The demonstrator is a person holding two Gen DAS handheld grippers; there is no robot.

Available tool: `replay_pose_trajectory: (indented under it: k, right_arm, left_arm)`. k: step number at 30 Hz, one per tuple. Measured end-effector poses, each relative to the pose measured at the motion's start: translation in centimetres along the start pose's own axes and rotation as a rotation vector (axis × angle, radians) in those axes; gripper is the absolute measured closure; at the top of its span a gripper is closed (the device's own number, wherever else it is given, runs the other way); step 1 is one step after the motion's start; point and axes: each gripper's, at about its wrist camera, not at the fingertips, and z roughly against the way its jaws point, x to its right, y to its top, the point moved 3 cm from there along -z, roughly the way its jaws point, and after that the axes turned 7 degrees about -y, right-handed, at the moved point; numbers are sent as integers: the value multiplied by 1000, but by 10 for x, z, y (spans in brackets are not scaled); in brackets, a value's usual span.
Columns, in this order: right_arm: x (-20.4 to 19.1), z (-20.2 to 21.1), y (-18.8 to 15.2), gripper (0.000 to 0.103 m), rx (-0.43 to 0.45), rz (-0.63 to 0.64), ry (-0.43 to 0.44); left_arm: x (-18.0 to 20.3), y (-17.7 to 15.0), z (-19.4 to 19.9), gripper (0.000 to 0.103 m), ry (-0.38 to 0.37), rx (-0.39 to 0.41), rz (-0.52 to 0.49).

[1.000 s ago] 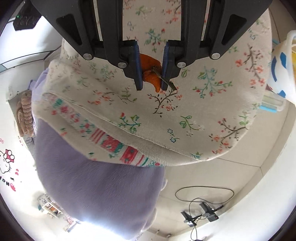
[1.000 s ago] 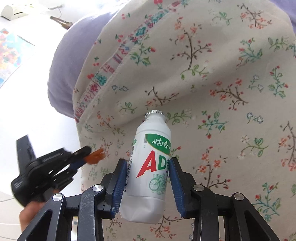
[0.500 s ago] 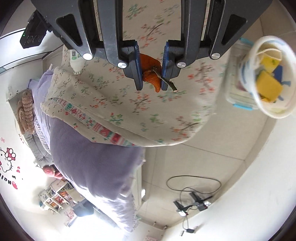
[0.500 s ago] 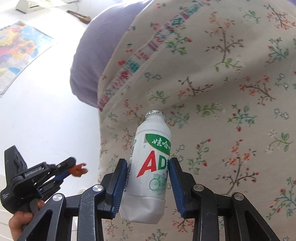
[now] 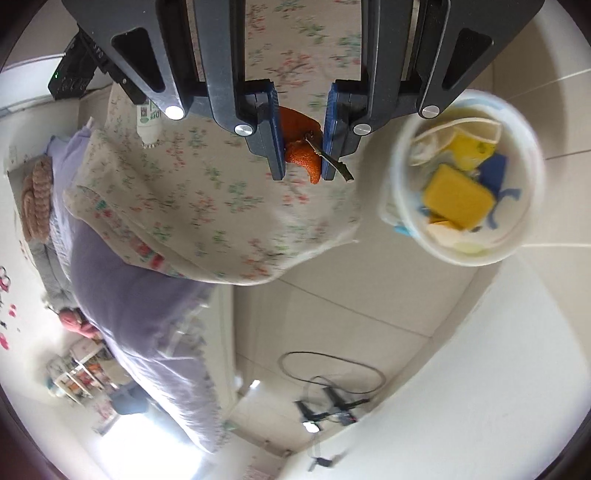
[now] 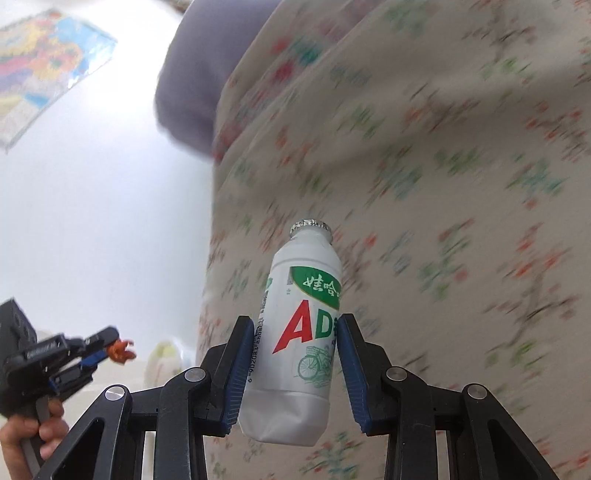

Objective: Collect trash
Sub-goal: 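Carry peel and bottle to the wastebasket and open both tools over it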

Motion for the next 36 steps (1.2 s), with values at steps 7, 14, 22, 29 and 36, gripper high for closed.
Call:
replay_pose_trajectory:
  k: [7,14,22,29,36]
  right_arm:
    - [-46,-43,-25,62,-91,75,50]
    - [-108,-77,-43,62,-147,157,110]
    - [-172,-99,-66,62,-178,259,161]
    - [-210,-130,-80,62,-219,332,190]
    - [-245,-163,-103,62,-252,445,201]
  left_arm:
    - [-99,11,35,82,140,41,156]
    - [-151,7,19,82,272,-38,197]
    - [-157,1,-1,80,361,-140,148]
    - [-143,11,35,51,425,-33,105]
    - [-135,18,69,51,398,68,128]
